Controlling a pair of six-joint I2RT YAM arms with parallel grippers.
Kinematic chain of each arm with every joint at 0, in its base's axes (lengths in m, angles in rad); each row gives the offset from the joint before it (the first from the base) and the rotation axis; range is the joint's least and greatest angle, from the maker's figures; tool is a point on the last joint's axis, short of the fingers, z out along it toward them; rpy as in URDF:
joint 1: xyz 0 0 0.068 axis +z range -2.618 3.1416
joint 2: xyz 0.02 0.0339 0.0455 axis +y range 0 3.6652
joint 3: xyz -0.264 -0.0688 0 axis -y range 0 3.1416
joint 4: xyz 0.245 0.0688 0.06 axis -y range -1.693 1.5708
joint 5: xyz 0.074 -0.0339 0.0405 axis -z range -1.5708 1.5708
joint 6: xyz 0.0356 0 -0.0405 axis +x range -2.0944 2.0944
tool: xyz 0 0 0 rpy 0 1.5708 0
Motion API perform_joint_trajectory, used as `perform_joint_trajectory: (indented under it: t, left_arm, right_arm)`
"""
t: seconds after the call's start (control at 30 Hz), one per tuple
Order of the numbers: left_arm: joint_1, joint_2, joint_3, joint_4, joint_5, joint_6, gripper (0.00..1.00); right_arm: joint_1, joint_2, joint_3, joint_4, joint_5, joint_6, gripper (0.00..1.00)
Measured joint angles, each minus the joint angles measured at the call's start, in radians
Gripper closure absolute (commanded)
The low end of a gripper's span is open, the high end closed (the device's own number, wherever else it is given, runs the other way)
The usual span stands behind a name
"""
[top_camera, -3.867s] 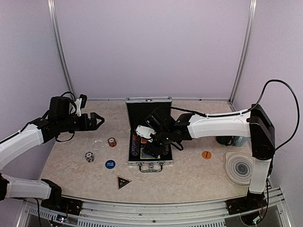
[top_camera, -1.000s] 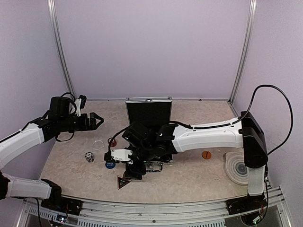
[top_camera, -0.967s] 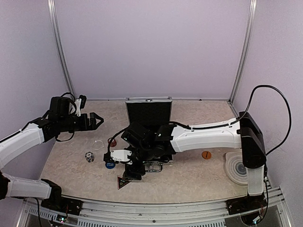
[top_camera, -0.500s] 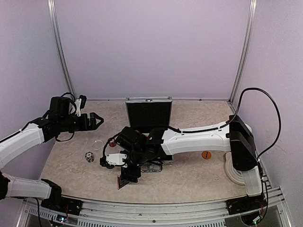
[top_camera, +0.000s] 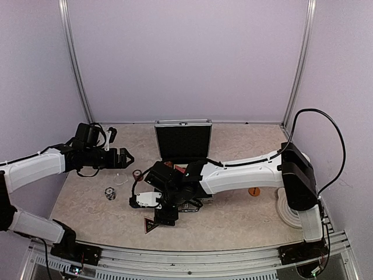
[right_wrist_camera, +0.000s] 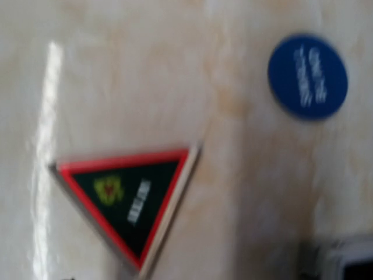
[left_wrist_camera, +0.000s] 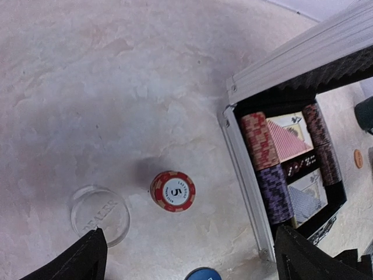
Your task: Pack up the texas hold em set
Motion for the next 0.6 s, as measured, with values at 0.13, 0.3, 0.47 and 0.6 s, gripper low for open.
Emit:
perform_joint_trajectory:
  t: [0.13, 0.3, 0.47, 0.6]
  left_arm:
    - [-0.012, 0.092, 0.007, -0.032, -0.006, 0.011, 0.01]
    - [-0.013, 0.147, 0.023, -0.076, -0.059, 0.018, 0.01]
    - [-0.013, 0.198, 0.051, -0.101, -0.129, 0.032, 0.01]
    - [-0.013, 0.254, 0.071, -0.125, -0.179, 0.037, 0.01]
  right_arm:
    - [0.000, -0.058, -0.104, 0.017, 0.033, 0.005, 0.18]
    - [0.000, -0.175, -0.222, 0.049, 0.069, 0.017, 0.18]
    - [0.000, -0.263, -0.295, 0.085, 0.099, 0.030, 0.18]
    - [0.000, -0.306, -0.350, 0.116, 0.114, 0.040, 0.18]
